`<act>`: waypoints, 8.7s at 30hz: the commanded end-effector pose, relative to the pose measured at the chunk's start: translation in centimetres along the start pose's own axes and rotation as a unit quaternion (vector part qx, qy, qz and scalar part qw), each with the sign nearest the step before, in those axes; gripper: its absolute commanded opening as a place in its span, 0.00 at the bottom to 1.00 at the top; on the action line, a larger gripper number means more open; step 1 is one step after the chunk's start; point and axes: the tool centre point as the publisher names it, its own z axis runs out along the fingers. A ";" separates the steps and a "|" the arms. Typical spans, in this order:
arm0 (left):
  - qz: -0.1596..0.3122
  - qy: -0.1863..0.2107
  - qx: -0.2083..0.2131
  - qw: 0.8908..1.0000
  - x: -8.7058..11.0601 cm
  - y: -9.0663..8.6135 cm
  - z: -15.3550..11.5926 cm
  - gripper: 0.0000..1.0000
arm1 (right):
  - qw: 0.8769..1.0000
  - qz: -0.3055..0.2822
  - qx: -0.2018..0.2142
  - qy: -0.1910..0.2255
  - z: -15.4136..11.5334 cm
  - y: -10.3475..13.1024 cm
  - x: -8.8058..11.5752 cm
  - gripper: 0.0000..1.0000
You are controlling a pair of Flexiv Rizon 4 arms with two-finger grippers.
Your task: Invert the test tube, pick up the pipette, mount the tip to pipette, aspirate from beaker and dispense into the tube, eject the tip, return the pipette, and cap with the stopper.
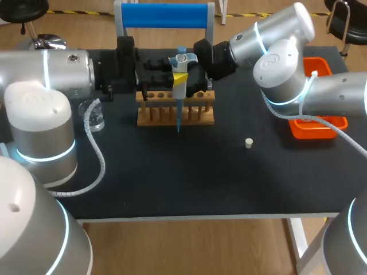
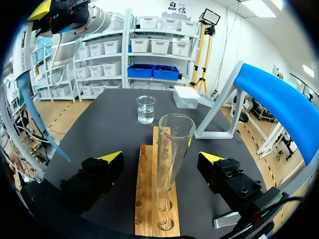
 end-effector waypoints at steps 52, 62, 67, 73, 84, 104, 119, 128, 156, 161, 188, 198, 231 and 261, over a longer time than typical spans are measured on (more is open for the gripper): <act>-0.010 0.008 -0.011 1.000 0.0 -0.1 -0.1 0.00 | 0.999 -0.003 -0.039 -0.032 -9.4 -1.9 4.2 1.00; -0.010 0.008 -0.011 1.000 0.0 -0.1 -0.1 0.00 | 0.993 0.004 -0.119 -0.010 -15.8 -1.6 9.7 1.00; -0.010 0.008 -0.011 1.000 0.0 -0.1 -0.1 0.00 | 0.990 0.005 -0.143 -0.011 -17.7 -0.3 12.1 1.00; -0.010 0.008 -0.011 1.000 0.0 -0.1 -0.1 0.00 | 0.984 0.025 -0.171 -0.032 -19.3 1.3 14.0 1.00; -0.010 0.008 -0.011 1.000 0.0 -0.1 -0.1 0.00 | 0.975 0.041 -0.214 -0.029 -18.4 4.2 16.8 1.00; -0.010 0.008 -0.011 1.000 0.0 -0.1 -0.1 0.00 | 0.962 0.007 -0.272 0.014 -12.5 9.5 16.2 1.00; -0.010 0.008 -0.011 1.000 0.0 -0.1 -0.1 0.00 | 0.951 0.040 -0.303 0.055 -10.9 11.7 15.8 0.71; -0.010 0.008 -0.011 1.000 0.0 -0.1 -0.1 0.00 | 0.950 0.036 -0.303 0.060 -10.4 12.6 16.3 0.66; -0.010 0.008 -0.011 1.000 0.0 -0.1 -0.1 0.00 | 0.951 0.021 -0.300 0.066 -8.3 14.3 17.0 0.57; -0.010 0.008 -0.011 1.000 0.0 -0.1 -0.1 0.00 | 0.951 0.018 -0.301 0.068 -8.3 14.6 16.9 0.52; -0.010 0.008 -0.011 1.000 0.0 -0.1 -0.1 0.00 | 0.950 0.016 -0.305 0.061 -8.0 14.9 16.0 0.48; -0.010 0.008 -0.011 1.000 0.0 -0.1 -0.1 0.00 | 0.947 0.014 -0.315 0.063 -8.2 14.8 16.1 0.00; -0.010 0.008 -0.011 1.000 0.0 -0.1 -0.1 1.00 | 0.962 0.014 -0.268 0.058 -22.6 4.5 11.3 0.00; -0.010 0.008 -0.011 1.000 0.0 -0.1 -0.1 1.00 | 0.964 0.010 -0.255 0.077 -37.5 -6.1 1.9 0.00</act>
